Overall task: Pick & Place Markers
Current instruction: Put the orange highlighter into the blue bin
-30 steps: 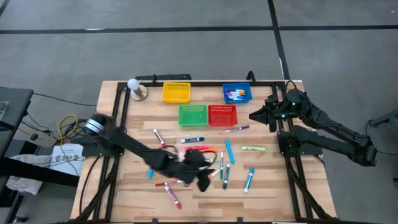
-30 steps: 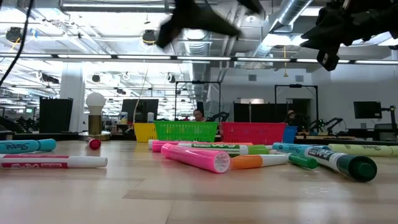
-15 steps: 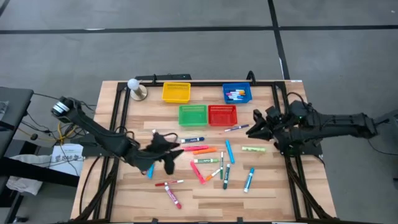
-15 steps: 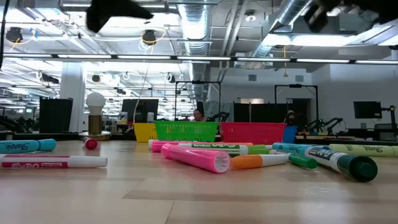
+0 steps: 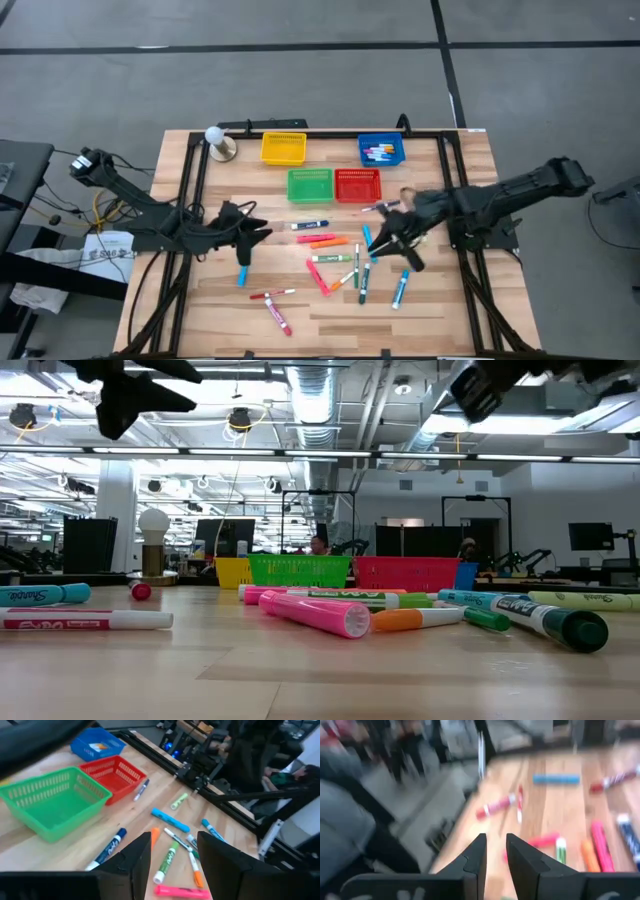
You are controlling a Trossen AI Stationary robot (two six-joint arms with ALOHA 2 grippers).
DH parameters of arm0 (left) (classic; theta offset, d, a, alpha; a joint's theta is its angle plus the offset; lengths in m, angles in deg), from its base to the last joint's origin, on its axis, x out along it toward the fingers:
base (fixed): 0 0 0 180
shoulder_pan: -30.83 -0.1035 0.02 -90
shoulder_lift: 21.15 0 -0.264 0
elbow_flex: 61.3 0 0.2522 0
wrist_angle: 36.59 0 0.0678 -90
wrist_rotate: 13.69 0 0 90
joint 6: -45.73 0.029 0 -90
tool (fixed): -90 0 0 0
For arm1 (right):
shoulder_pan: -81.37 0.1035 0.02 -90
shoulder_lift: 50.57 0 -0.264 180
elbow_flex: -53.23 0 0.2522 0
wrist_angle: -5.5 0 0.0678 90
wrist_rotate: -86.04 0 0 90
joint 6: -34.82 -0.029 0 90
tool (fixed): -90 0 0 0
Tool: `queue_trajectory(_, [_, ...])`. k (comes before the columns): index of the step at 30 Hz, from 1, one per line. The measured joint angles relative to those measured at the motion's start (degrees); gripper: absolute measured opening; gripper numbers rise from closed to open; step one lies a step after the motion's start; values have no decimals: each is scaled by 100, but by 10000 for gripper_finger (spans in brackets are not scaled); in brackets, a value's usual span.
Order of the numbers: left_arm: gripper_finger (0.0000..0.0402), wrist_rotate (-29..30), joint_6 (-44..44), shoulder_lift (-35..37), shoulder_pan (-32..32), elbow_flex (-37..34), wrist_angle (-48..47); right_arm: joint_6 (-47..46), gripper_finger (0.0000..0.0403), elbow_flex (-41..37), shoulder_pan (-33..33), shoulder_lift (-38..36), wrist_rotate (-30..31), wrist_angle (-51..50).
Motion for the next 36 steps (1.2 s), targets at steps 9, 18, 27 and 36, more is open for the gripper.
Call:
queue_trajectory(9, [159, -138, 39, 322, -2, -330, 13, 1543, 63, 1746, 204, 1835, -16, -2048])
queue_trajectory(18, [159, -663, 534, 420, -2, -377, 61, 2229, 63, 3179, 368, 3356, 17, -3388])
queue_trajectory(27, [159, -1174, 761, 592, 72, -398, 60, 2258, 63, 4298, 736, 4628, 511, -4394])
queue_trajectory(36, [159, -1447, 760, 707, 161, -499, 72, 1946, 98, 4942, 880, 5418, 1168, -4819])
